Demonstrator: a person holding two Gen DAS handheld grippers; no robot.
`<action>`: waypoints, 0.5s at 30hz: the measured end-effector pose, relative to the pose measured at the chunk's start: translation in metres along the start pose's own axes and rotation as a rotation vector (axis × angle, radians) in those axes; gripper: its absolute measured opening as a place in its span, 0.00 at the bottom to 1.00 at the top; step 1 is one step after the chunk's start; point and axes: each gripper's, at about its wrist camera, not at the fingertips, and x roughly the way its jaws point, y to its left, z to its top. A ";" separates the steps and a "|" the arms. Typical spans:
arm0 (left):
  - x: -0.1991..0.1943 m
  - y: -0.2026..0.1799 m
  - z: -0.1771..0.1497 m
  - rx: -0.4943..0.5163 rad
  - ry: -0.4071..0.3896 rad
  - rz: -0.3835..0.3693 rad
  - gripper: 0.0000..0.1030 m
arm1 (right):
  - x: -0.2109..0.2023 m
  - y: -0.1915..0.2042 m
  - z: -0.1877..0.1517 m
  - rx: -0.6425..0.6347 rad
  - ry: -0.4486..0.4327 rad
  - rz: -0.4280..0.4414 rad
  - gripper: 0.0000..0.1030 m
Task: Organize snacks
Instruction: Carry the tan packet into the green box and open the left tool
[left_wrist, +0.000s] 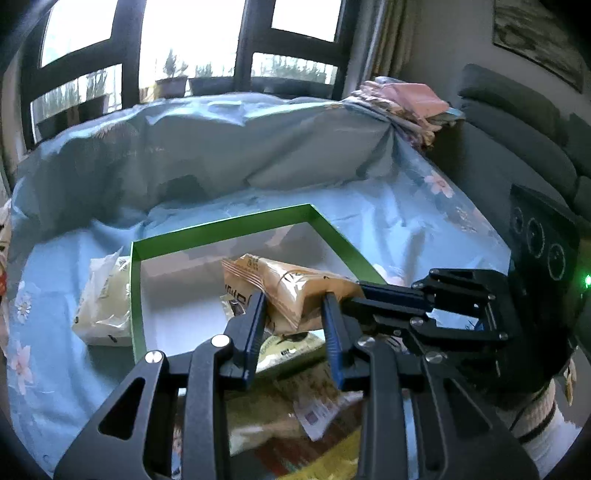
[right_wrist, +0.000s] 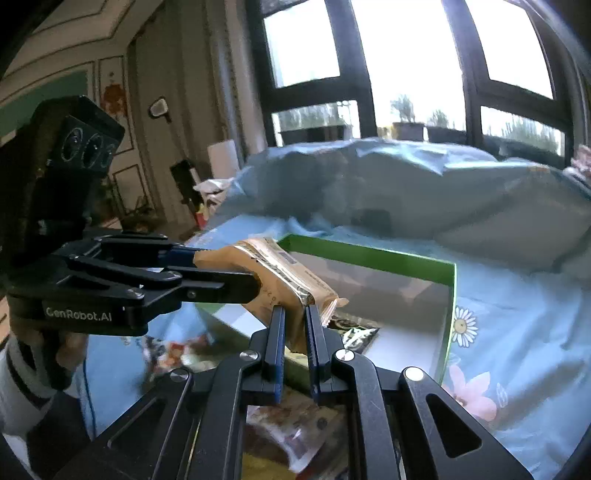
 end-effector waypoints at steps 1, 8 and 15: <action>0.005 0.002 0.000 -0.009 0.006 0.001 0.30 | 0.005 -0.003 -0.001 0.004 0.009 -0.004 0.12; 0.041 0.012 -0.006 -0.060 0.083 0.012 0.32 | 0.037 -0.019 -0.011 0.057 0.087 -0.018 0.12; 0.056 0.012 -0.009 -0.066 0.130 0.025 0.35 | 0.046 -0.023 -0.015 0.075 0.122 -0.037 0.12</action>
